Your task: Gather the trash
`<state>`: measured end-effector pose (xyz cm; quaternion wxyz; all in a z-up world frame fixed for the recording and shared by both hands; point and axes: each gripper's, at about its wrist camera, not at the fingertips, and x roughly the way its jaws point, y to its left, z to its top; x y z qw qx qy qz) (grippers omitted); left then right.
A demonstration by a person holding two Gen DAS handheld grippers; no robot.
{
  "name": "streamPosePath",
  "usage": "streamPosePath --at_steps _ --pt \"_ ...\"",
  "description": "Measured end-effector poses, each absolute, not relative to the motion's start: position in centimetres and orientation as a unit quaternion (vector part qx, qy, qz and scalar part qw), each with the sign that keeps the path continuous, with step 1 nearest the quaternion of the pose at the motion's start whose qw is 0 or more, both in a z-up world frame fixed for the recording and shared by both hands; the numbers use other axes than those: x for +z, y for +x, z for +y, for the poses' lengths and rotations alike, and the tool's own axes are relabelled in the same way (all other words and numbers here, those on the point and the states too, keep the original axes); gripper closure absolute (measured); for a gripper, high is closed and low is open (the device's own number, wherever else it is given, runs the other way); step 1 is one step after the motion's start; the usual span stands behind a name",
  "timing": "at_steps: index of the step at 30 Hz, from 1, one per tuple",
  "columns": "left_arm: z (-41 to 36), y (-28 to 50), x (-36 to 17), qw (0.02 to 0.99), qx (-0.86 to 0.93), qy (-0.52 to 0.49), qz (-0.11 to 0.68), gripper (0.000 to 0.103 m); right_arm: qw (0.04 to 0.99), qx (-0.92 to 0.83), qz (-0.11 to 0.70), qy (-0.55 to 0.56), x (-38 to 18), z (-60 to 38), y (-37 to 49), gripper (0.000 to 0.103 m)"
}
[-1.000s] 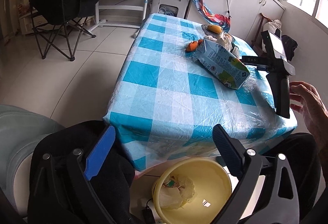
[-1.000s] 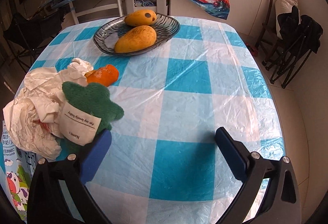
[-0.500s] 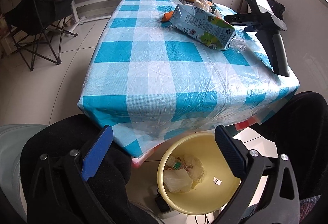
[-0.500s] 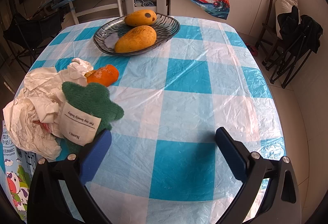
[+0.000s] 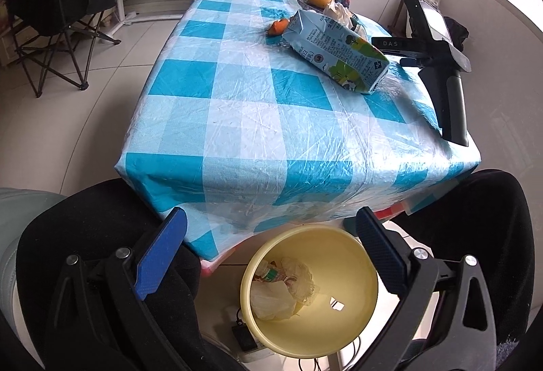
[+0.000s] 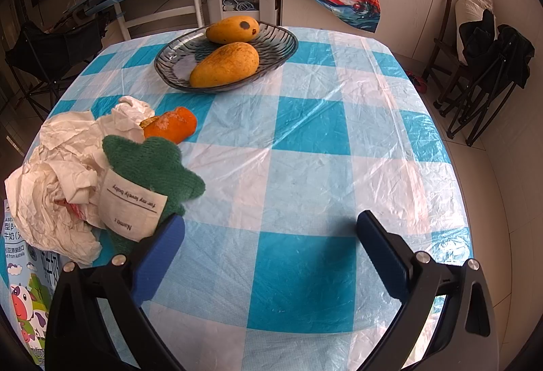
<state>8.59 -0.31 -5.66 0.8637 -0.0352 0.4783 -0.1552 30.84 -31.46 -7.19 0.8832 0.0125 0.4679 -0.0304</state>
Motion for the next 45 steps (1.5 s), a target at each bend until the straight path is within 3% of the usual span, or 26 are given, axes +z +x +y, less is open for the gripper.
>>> streamPosePath --at_steps 45 --pt "-0.61 8.65 -5.5 0.862 -0.161 -0.037 0.478 0.007 0.883 -0.031 0.468 0.013 -7.17 -31.48 30.83 0.006"
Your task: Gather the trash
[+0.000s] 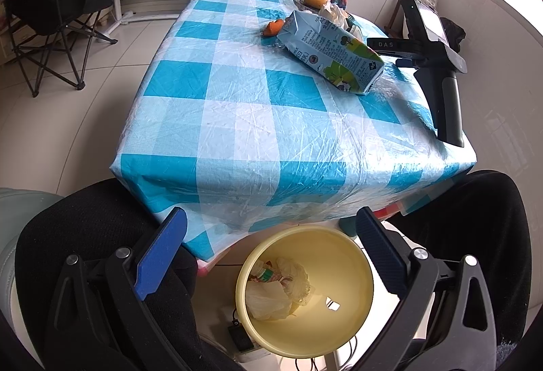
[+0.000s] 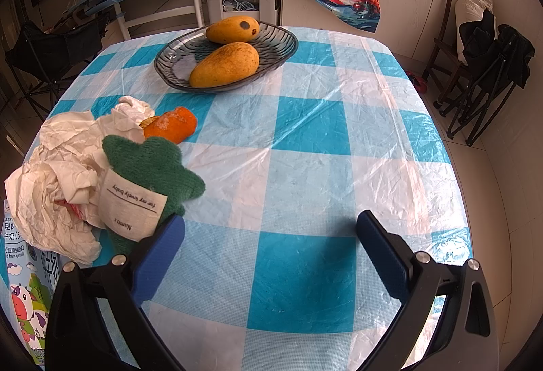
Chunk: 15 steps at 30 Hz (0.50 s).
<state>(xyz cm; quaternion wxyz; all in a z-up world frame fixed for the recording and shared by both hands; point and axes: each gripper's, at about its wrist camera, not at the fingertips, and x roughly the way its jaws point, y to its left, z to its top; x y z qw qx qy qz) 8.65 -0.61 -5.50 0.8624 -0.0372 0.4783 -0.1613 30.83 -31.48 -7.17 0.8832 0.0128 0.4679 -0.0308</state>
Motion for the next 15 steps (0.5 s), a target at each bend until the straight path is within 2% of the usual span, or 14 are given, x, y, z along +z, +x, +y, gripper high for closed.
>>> streamPosePath --at_steps 15 --pt "-0.69 8.68 -5.47 0.862 -0.161 -0.037 0.478 0.007 0.883 -0.031 0.468 0.013 -7.16 -31.48 30.82 0.006"
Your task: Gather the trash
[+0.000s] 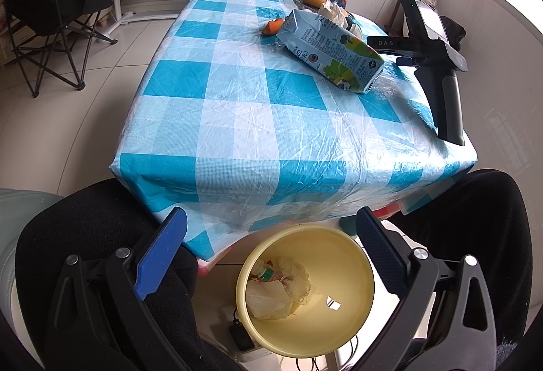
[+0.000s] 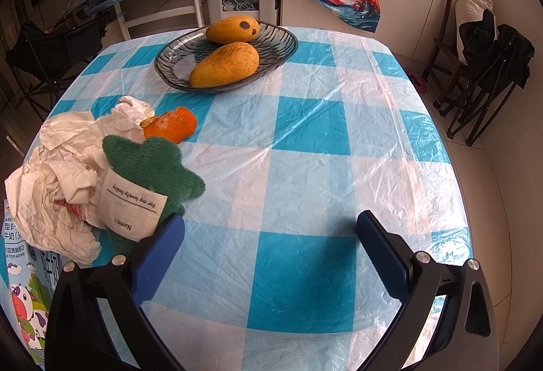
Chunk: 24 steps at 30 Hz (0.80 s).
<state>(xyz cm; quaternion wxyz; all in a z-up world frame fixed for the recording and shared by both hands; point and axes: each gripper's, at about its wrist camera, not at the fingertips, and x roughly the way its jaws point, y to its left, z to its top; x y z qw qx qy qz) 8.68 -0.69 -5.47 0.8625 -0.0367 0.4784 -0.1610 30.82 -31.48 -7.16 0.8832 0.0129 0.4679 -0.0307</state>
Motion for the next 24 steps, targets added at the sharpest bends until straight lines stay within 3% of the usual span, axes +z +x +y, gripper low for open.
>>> streamPosePath --at_steps 24 --pt "0.4 8.0 -3.8 0.892 -0.121 -0.038 0.435 0.007 0.883 -0.031 0.468 0.013 -7.2 -31.5 30.9 0.006"
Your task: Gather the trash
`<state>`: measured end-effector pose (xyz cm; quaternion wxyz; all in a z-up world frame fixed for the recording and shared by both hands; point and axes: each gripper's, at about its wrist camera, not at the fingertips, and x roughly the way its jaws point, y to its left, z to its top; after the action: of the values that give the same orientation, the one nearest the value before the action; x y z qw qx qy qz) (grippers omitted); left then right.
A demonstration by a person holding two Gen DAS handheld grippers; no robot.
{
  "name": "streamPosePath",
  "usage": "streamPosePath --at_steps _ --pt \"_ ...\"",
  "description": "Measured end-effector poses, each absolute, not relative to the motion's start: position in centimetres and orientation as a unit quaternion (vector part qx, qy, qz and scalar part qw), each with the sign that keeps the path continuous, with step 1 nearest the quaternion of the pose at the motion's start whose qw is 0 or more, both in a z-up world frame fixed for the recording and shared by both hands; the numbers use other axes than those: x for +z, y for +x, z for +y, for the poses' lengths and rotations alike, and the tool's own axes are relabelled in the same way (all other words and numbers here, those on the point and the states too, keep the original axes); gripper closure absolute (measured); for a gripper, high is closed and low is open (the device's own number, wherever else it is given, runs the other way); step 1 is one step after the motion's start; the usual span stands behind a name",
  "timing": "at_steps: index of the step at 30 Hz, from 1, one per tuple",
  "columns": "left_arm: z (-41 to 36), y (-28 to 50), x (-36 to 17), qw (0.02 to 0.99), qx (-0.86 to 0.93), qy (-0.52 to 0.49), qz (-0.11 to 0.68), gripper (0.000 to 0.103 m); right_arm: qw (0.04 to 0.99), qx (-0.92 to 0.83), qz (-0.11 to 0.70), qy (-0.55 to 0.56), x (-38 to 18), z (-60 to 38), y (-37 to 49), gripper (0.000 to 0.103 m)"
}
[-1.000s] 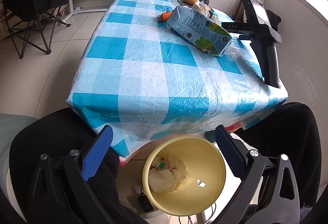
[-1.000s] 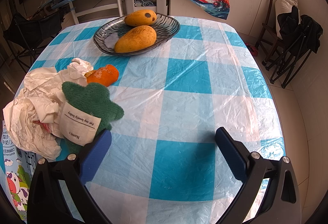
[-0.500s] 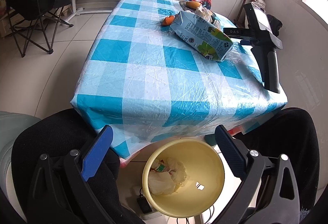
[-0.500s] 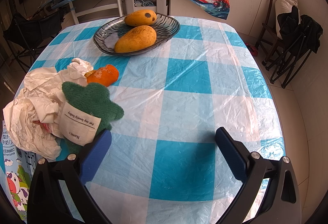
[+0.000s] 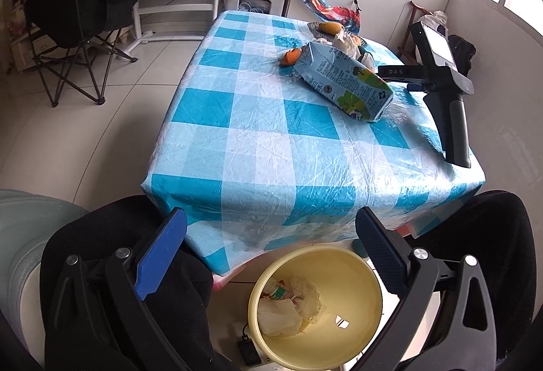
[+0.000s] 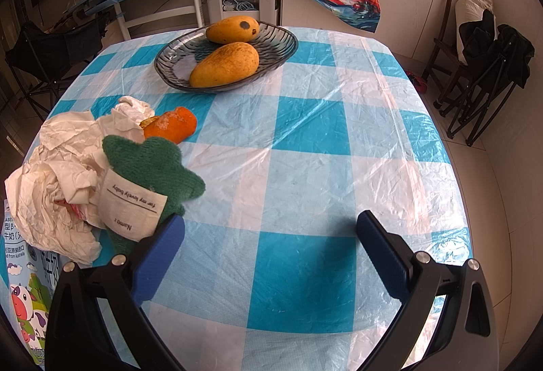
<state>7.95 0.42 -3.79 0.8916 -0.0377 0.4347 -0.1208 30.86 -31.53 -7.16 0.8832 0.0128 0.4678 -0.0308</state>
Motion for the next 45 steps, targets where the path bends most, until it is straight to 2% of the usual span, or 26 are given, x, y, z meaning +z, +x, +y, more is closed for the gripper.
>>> streamPosePath --at_steps 12,19,23,28,38,39,43,45 --pt "3.0 9.3 -2.7 0.901 -0.089 -0.118 0.408 0.007 0.883 -0.031 0.468 0.013 -7.1 -31.5 30.8 0.006" --pt "-0.9 13.6 -0.9 0.883 -0.159 -0.145 0.416 0.007 0.883 -0.031 0.468 0.013 -7.1 -31.4 30.7 0.006" --pt "-4.1 17.7 -0.8 0.858 -0.194 -0.196 0.434 0.007 0.883 -0.031 0.468 0.013 -7.1 -31.4 30.6 0.006" --pt "-6.7 21.5 -1.8 0.841 -0.165 -0.236 0.457 0.007 0.883 -0.022 0.469 0.009 -7.1 -31.2 30.8 0.006" --pt "-13.3 27.0 -2.2 0.853 -0.065 -0.113 0.506 0.007 0.874 0.056 0.481 -0.029 -7.0 -31.3 25.4 0.006" --pt "-13.7 27.2 -2.3 0.852 -0.065 -0.102 0.509 0.009 0.874 0.06 0.481 -0.029 -6.9 -31.4 25.1 0.006" --pt "-13.2 27.0 -3.5 0.844 -0.077 -0.088 0.523 0.031 0.879 0.061 0.474 -0.008 -6.7 -32.2 24.3 0.006" --pt "-12.1 26.5 -3.6 0.845 -0.095 -0.1 0.517 0.038 0.881 0.058 0.469 0.023 -6.5 -33.1 24.2 0.006"
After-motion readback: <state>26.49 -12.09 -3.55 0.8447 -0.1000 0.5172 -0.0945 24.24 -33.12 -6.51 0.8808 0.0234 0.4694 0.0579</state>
